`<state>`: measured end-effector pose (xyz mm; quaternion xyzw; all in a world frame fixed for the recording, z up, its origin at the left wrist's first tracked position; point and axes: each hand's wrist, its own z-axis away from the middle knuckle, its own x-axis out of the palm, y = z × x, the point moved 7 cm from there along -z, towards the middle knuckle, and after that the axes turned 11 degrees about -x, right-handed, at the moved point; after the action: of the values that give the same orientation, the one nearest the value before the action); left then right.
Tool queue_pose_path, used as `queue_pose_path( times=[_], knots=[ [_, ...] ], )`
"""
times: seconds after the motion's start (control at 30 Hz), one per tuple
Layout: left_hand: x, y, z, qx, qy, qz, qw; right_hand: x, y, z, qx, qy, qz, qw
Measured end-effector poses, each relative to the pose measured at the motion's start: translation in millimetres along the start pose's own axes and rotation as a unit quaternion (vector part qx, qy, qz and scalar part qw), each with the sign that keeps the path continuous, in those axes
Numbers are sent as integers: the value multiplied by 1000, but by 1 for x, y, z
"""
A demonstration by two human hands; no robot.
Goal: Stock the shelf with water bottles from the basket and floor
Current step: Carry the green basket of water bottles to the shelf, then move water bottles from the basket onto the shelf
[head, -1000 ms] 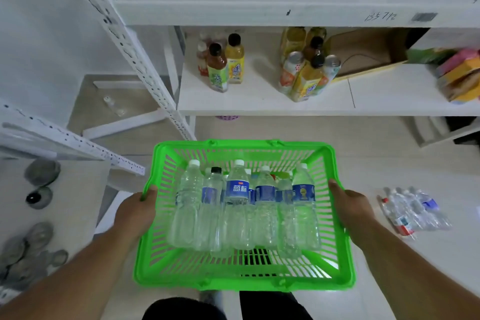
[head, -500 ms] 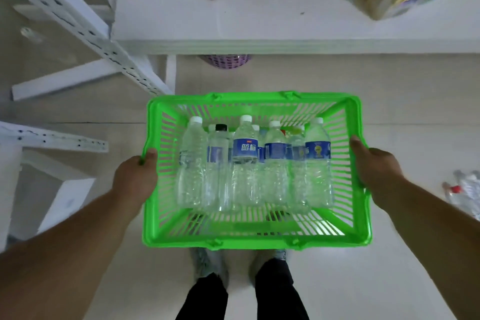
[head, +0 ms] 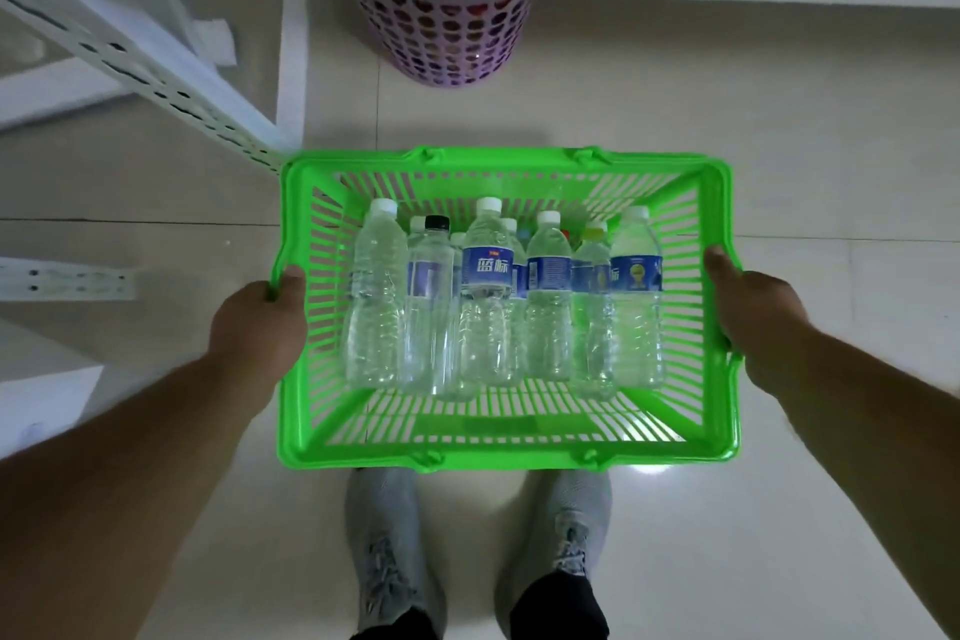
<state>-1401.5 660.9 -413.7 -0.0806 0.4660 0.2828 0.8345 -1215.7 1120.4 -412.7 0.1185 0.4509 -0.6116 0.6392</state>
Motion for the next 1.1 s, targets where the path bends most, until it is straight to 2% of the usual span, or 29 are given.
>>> queue_pose_path(
  times=[0.33, 0.37, 0.43, 0.5, 0.57, 0.63, 0.73, 0.83, 0.93, 1.1],
  knots=[
    [-1, 0, 5, -36, -75, 31, 996, -7, -14, 17, -18, -7, 28, 999],
    [-4, -1, 8, -40, -68, 36, 996, -10, -18, 23, -32, 15, 55, 998],
    [-17, 2, 20, -20, -5, 35, 999, -18, -36, 42, -96, 84, 86, 988],
    [-29, 18, 44, 79, 63, 56, 993, -14, -57, 66, -166, 116, 67, 977],
    [-27, 32, 70, 158, 62, 89, 982, 4, -70, 83, -185, 81, 31, 979],
    [-11, 37, 84, 161, -2, 111, 981, 32, -76, 92, -155, 12, -3, 988],
    [19, 42, 88, 120, -94, 126, 980, 73, -79, 93, -93, -90, -22, 991],
    [40, 56, 84, 95, -136, 116, 979, 103, -89, 84, -61, -158, -44, 985],
    [59, 71, 77, 63, -167, 79, 981, 126, -102, 71, -49, -191, -54, 979],
    [91, 78, 67, -51, -209, 38, 976, 156, -122, 47, -49, -224, -64, 971]
  ],
)
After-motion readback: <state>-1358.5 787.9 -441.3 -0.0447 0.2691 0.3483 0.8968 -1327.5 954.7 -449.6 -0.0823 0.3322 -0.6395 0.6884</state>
